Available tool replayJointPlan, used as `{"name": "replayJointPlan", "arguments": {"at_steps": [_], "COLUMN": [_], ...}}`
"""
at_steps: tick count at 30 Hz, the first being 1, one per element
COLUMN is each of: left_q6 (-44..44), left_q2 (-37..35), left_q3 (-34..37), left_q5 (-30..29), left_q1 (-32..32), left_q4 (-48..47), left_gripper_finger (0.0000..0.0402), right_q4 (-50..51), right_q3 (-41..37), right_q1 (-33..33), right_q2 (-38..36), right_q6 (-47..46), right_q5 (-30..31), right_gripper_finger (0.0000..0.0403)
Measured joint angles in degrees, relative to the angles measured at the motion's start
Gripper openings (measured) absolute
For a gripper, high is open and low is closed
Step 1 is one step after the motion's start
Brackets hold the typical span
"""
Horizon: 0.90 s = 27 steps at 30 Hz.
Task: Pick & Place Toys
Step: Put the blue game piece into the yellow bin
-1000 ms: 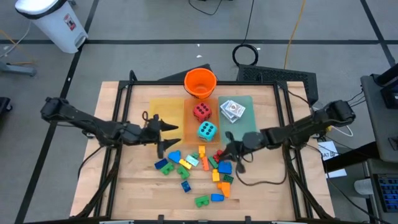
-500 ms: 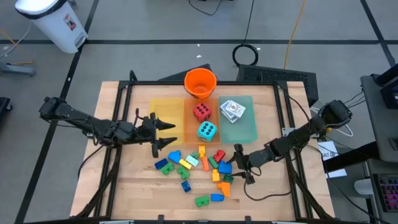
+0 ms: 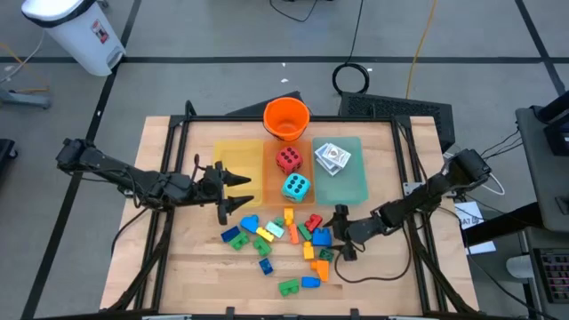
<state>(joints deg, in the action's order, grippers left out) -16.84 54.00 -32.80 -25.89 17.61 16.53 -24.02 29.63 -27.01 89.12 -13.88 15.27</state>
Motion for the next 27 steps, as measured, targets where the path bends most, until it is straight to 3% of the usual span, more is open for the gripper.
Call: {"name": "replayJointPlan", "arguments": {"at_steps": [11,16,27], "left_q6": [0.0,0.0,0.2], "left_q2": [0.0,0.0,0.0], "left_q3": [0.0,0.0,0.0], "left_q5": [0.0,0.0,-1.1], "left_q1": [0.0,0.0,0.0], "left_q4": [0.0,0.0,0.0], "left_gripper_finger": [0.0283,0.0283,0.0283], "right_q4": [1.1,2.7,2.5], "right_q3": [0.1,-0.1,0.1], "right_q1": [1.5,1.6,1.5], "right_q2": [-0.1,-0.3,-6.6], "right_q6": [-0.6,-0.1,3.0], "right_q5": [-0.3,-0.5,-0.4], "right_gripper_finger": [0.0223,0.0205,0.0137]}}
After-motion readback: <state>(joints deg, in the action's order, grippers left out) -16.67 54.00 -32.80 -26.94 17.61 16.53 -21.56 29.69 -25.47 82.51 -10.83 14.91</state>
